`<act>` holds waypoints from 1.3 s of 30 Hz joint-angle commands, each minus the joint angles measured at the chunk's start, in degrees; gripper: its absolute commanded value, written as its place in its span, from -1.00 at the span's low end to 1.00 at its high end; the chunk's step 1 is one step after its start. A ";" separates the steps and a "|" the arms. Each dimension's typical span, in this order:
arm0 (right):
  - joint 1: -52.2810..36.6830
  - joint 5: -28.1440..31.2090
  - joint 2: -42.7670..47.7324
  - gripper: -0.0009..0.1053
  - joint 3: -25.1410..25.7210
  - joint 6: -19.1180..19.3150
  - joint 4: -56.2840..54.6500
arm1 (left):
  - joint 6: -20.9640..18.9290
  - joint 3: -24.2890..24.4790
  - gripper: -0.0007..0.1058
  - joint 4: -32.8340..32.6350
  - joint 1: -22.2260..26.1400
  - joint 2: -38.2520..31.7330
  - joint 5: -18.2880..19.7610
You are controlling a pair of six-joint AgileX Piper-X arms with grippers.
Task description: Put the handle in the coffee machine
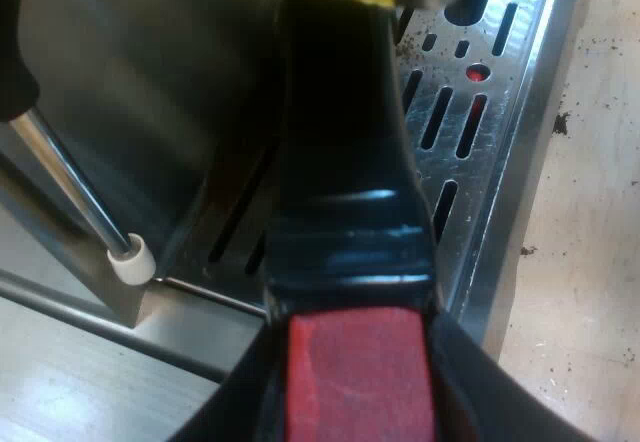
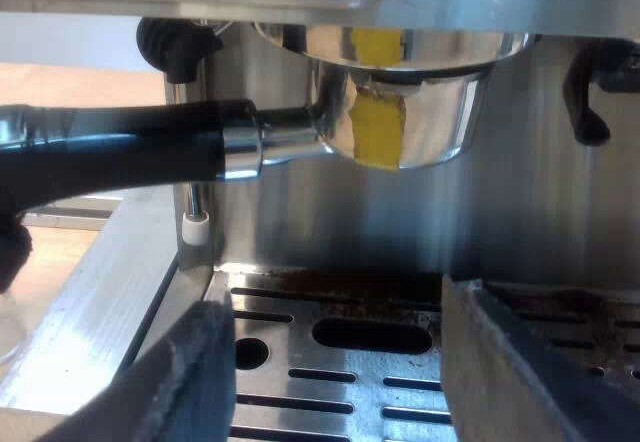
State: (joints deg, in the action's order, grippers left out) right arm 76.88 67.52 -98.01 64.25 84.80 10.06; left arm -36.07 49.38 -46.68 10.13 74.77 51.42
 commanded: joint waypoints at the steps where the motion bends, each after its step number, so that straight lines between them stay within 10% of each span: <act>1: -0.20 0.88 0.17 -0.05 0.16 0.72 0.18 | -0.11 0.76 -0.98 0.79 -0.11 -1.09 2.60; 17: -0.20 0.82 0.17 -0.05 0.16 0.72 -0.01 | -5.68 1.10 -0.98 4.39 -0.11 -1.24 5.35; 39: -1.35 0.17 0.17 -0.05 0.16 0.72 -0.66 | -2.32 2.59 -0.98 -3.22 1.89 -2.68 9.02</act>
State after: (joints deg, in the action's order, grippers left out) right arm 76.43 67.36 -98.01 64.25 84.80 10.06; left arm -39.96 50.99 -49.46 11.31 73.95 54.19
